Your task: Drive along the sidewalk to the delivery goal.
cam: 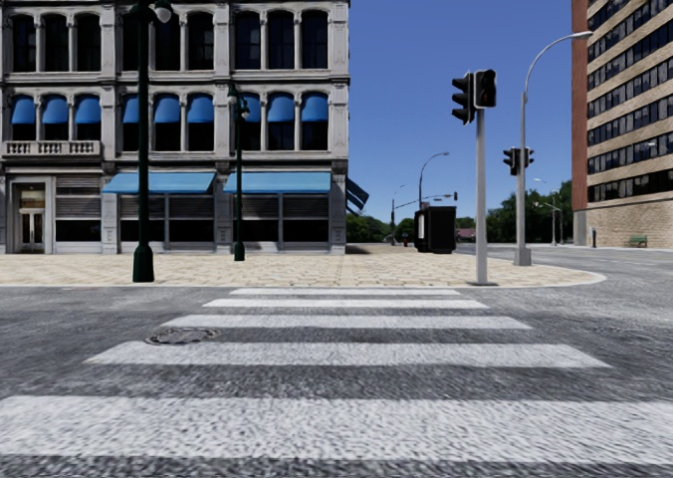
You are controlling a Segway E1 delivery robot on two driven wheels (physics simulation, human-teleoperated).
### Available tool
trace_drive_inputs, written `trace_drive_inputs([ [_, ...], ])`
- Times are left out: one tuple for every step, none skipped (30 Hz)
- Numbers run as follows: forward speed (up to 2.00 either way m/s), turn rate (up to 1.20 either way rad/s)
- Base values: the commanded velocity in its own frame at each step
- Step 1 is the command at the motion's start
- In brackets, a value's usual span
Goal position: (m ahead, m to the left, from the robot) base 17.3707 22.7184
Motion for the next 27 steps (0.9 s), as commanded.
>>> trace_drive_inputs([
  [2.00,0.00],
  [2.00,0.00],
  [2.00,0.00],
  [2.00,0.00],
  [2.00,0.00],
  [2.00,0.00],
  [2.00,0.00],
  [2.00,0.00],
  [2.00,0.00],
  [2.00,0.00],
  [2.00,0.00],
  [2.00,0.00],
  [2.00,0.00],
  [2.00,0.00],
  [2.00,0.00],
  [2.00,0.00],
  [2.00,0.00],
  [2.00,0.00],
  [2.00,0.00],
  [2.00,0.00],
  [2.00,0.00],
  [2.00,0.00],
  [2.00,0.00],
  [2.00,0.00],
  [2.00,0.00],
  [2.00,0.00],
  [2.00,0.00],
])
